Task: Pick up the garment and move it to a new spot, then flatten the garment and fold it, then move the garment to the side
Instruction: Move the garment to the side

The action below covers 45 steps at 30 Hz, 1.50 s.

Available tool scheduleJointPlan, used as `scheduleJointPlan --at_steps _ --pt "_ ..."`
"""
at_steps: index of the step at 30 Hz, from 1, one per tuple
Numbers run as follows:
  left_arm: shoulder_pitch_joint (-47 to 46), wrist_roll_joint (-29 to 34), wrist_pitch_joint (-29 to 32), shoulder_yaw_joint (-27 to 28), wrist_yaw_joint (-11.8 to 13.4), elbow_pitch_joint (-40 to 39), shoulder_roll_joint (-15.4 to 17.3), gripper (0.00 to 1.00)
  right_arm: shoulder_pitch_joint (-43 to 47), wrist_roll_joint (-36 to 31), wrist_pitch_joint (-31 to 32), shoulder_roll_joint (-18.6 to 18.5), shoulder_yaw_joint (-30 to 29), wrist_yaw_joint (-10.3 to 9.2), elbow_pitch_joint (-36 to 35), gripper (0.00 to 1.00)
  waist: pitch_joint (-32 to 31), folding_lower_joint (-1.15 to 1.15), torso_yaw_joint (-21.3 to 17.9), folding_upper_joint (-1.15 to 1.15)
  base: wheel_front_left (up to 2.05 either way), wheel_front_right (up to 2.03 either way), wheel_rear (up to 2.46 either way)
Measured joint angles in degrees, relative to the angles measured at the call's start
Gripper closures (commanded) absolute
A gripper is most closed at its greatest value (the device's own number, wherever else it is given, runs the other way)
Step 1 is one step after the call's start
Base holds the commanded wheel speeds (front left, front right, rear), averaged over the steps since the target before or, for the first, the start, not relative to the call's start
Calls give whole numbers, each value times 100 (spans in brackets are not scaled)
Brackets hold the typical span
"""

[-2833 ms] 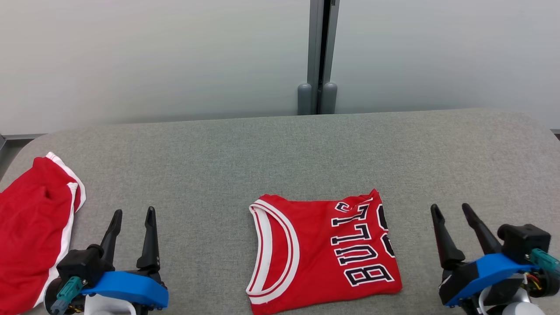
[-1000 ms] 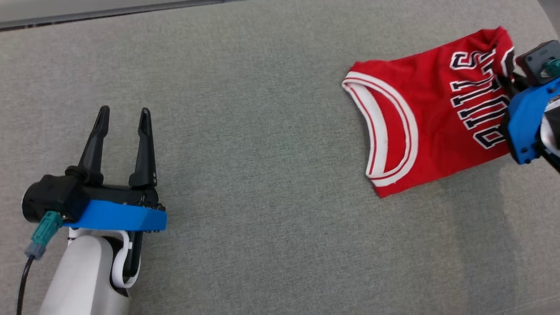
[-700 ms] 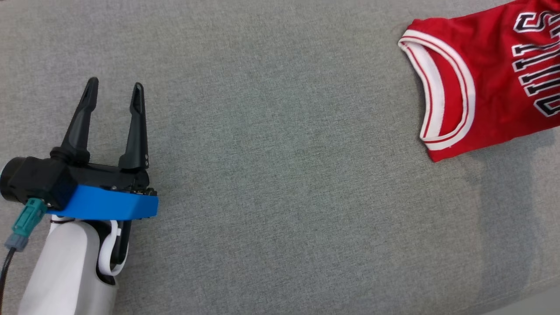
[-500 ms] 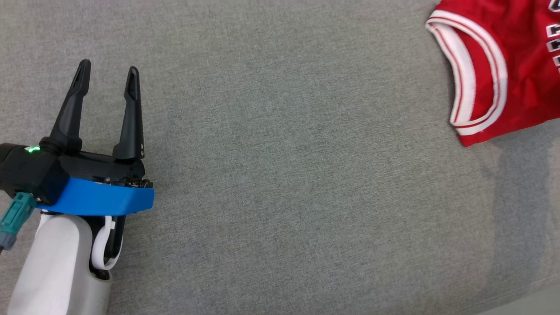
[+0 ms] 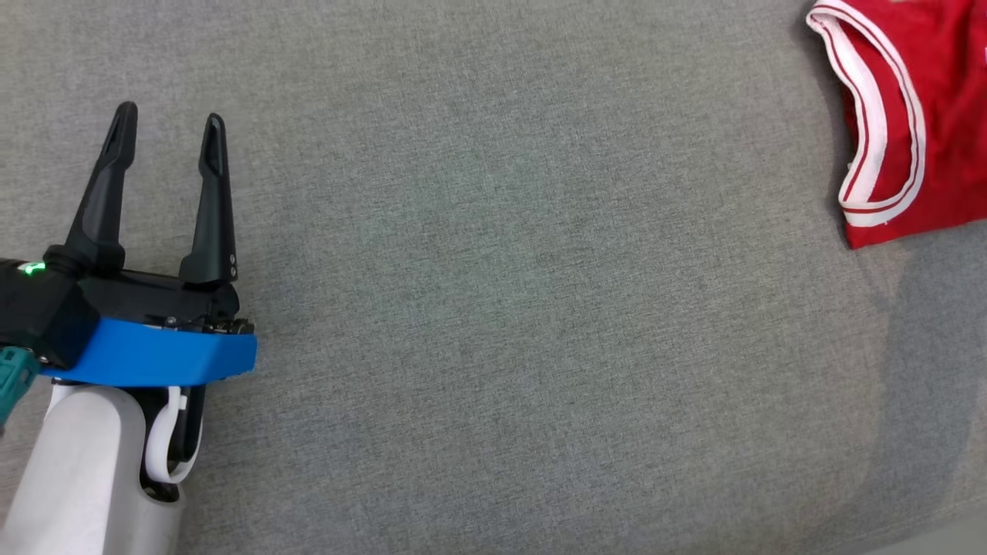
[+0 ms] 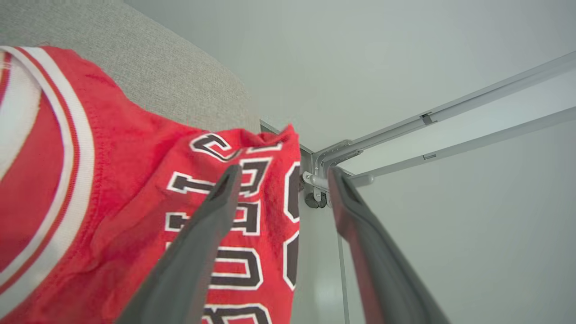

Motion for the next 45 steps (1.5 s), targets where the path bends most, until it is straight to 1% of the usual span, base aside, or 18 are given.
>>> scheduleJointPlan --at_steps 5,8,12,16,18,19,22,26,32,40,45 --pt "66 -1 -69 -29 38 59 -16 0 52 -118 -64 180 -235 0 18 0 -227 0 80 0 0 0 0" --pt "114 -36 -143 -49 55 145 -69 0 187 -93 -264 326 -371 0 -11 0 -446 0 169 0 0 0 0" --pt "300 -154 -285 -62 56 394 -192 0 441 62 -623 778 -654 -1 -130 0 -830 -1 312 0 0 0 0" --pt "525 -243 -411 -60 56 731 -285 0 922 238 -1061 1305 -968 -3 -387 0 -1288 -2 490 0 0 0 0" --pt "636 -300 -446 -56 52 913 -344 0 1230 404 -1270 1614 -1106 -3 -620 0 -1520 -2 587 0 0 0 0" --pt "682 -326 -474 -59 51 1014 -381 0 1415 657 -1371 1822 -1234 -4 -739 0 -1637 -2 641 0 0 0 0" --pt "821 -348 -522 -62 38 1263 -412 0 2150 853 -1529 2121 -1148 -2 -1155 0 -1942 -2 799 0 0 0 0" --pt "1046 -364 -555 -98 23 1537 -476 0 2998 1051 -1503 2383 -1065 -4 -1684 0 -2263 -2 970 0 0 0 0" --pt "1280 -380 -587 -103 19 1764 -597 0 3916 1138 -1352 2794 -1004 -4 -2453 0 -2635 -1 1192 0 0 0 0" --pt "1455 -371 -602 -121 -45 1991 -683 0 4606 1116 -1136 3092 -1042 -4 -3164 0 -2980 -1 1415 0 0 0 0" --pt "1532 -347 -602 -119 -62 2108 -749 0 4814 1174 -1089 3173 -1056 -4 -3199 0 -3158 -1 1448 0 0 0 0"
